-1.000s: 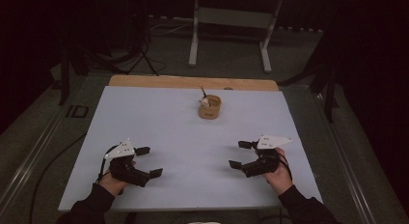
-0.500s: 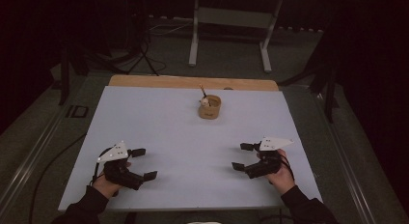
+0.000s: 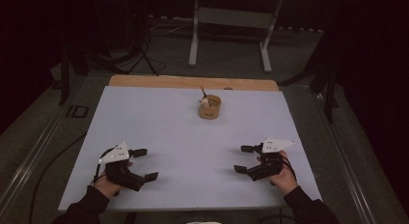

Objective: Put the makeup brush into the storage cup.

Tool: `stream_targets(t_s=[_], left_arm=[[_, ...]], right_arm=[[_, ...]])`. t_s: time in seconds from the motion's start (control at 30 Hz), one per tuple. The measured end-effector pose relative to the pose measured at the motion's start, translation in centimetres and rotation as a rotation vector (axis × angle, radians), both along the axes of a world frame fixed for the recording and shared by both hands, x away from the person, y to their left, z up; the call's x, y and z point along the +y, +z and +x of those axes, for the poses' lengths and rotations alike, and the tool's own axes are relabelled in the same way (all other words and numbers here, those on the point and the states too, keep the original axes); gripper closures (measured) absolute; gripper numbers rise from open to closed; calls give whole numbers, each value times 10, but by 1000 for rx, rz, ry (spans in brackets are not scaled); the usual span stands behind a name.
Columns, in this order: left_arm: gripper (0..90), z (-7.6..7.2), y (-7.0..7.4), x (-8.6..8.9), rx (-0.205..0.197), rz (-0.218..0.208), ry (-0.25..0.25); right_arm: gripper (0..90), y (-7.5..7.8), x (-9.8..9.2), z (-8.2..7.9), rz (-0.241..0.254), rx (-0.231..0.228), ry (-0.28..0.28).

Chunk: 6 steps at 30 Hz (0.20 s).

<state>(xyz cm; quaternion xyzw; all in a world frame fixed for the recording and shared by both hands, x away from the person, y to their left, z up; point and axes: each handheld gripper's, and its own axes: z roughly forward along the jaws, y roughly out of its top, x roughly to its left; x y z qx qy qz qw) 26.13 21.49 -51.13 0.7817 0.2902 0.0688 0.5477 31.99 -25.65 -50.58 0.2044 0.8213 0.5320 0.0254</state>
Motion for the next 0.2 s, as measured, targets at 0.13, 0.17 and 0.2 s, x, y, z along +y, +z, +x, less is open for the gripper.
stream_targets(t_s=[0.13, 0.17, 0.2], left_arm=[[2, 0, 0, 0, -3, -2, 1], [2, 0, 1, 0, -6, -4, -1], [2, 0, 1, -1, -5, -7, -1]], right_arm=[[133, -1, 5, -1, -5, 1, 18], [133, -1, 6, -1, -8, 0, 24], [133, -1, 6, -1, -12, -2, 25]])
